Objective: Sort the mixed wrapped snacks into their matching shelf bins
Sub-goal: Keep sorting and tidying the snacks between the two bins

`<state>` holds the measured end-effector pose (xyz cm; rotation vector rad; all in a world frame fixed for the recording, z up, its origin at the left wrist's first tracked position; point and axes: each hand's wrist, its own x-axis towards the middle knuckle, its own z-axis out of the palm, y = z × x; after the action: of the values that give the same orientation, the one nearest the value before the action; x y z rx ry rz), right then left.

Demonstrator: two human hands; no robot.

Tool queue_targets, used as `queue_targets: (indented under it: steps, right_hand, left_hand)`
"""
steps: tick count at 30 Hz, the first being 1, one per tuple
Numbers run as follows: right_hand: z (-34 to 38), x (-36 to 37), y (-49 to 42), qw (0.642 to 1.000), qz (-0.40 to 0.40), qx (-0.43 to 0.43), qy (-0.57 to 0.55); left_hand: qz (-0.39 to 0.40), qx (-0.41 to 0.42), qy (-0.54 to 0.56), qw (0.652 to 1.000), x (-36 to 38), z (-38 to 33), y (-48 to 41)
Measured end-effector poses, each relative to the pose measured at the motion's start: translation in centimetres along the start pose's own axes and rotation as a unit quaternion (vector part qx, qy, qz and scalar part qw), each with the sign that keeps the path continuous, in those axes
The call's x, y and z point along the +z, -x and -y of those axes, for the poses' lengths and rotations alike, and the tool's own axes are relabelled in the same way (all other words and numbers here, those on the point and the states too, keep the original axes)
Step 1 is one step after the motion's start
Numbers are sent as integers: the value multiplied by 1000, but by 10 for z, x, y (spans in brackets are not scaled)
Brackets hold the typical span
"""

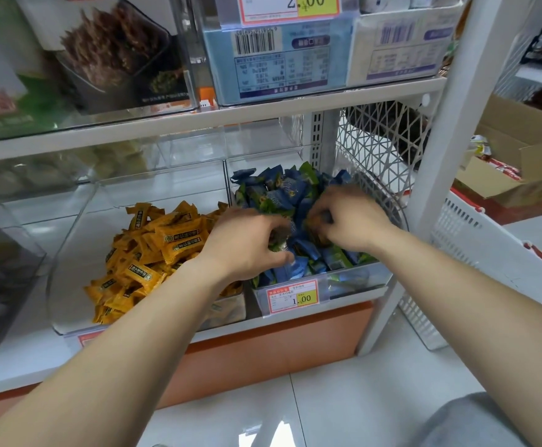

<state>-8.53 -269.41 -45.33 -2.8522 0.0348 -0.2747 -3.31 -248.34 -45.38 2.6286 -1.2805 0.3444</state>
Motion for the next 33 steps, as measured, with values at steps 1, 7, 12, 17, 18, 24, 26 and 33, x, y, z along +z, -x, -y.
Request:
queue_targets:
  steps: [1,7,12,17,18,24,26,33]
  right_hand:
    - [4,-7,1,998,-44,1,-55]
    - [32,-14,9,883,-78,23,-462]
    - [21,10,5,947,35,-6,-320]
    - [8,12,5,980,186,-70,-26]
    - [5,8,4,981,184,-58,12]
    - [10,-1,0,982,89,28,163]
    - [19,3,-1,993,13,-28,111]
    - [17,6,0,978,178,-64,83]
  left_hand:
    - [-6,-16,31,999,0,0,-1]
    - [-90,-82,229,966,-5,-1,-3]
    - [-128,-112,133,976,-7,15,5]
    - [-73,-117,151,979,-6,25,9]
    - [-67,-114,161,978,-5,26,9]
    - [-61,-104,160,980,-1,25,9]
    - [-71,-104,167,978,1,25,9]
    - [-78,-107,183,974,1,26,10]
